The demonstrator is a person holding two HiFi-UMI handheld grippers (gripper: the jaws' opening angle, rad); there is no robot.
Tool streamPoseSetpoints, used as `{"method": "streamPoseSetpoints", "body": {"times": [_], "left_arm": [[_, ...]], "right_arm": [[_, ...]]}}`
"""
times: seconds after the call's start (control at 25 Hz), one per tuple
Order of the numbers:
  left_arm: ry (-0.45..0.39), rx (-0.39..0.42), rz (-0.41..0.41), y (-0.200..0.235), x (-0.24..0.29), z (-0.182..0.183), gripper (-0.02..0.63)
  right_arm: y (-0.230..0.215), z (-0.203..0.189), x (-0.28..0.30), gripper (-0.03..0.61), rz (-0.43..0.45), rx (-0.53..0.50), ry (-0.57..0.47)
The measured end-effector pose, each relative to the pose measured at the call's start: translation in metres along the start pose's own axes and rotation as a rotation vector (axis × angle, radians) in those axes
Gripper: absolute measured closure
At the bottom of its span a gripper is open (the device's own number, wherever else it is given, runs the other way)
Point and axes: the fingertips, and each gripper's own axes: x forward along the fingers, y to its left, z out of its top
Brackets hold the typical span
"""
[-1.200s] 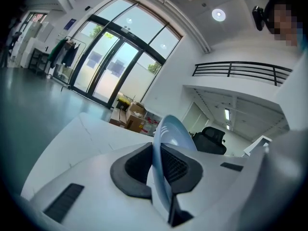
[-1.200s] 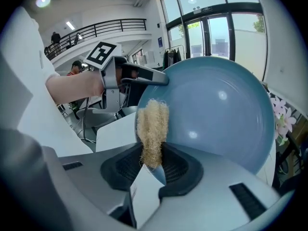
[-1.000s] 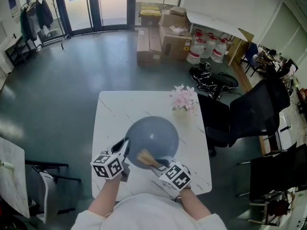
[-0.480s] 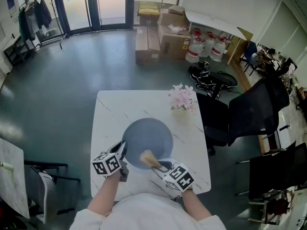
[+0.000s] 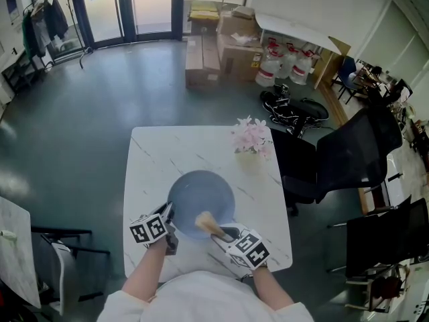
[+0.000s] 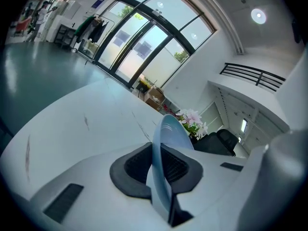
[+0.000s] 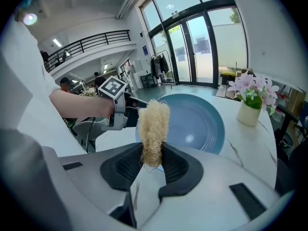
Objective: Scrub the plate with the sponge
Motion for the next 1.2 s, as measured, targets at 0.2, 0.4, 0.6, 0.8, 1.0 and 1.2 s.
{"method": "streamPoseSetpoints", "body": {"times": [0.2, 0.4, 0.6, 0.8, 1.0, 1.2], "left_arm": [[0.009, -0.058, 0.01, 0.006, 0.007, -0.006, 0.569], [0.028, -0.076, 0.032, 0.013, 0.012, -0.015, 0.569], [0.046, -0.084, 0.064, 0.022, 0.017, -0.024, 0.569], [0.061, -0.09, 0.087, 0.028, 0.021, -0.03, 0.569], [0.087, -0.086, 0.119, 0.036, 0.028, -0.036, 0.57], [0.116, -0.063, 0.162, 0.044, 0.031, -0.043, 0.571]], "right_arm": [[-0.001, -0.004, -0.001, 0.46, 0.0, 0.009, 0.004], [-0.002, -0.01, -0.003, 0.46, 0.0, 0.018, 0.015], [-0.005, -0.014, -0.005, 0.46, -0.005, 0.027, 0.017], [-0.008, -0.017, -0.006, 0.46, -0.009, 0.033, 0.017], [-0.009, -0.017, -0.006, 0.46, -0.011, 0.028, 0.02], [-0.009, -0.019, -0.005, 0.46, -0.009, 0.032, 0.019]]}}
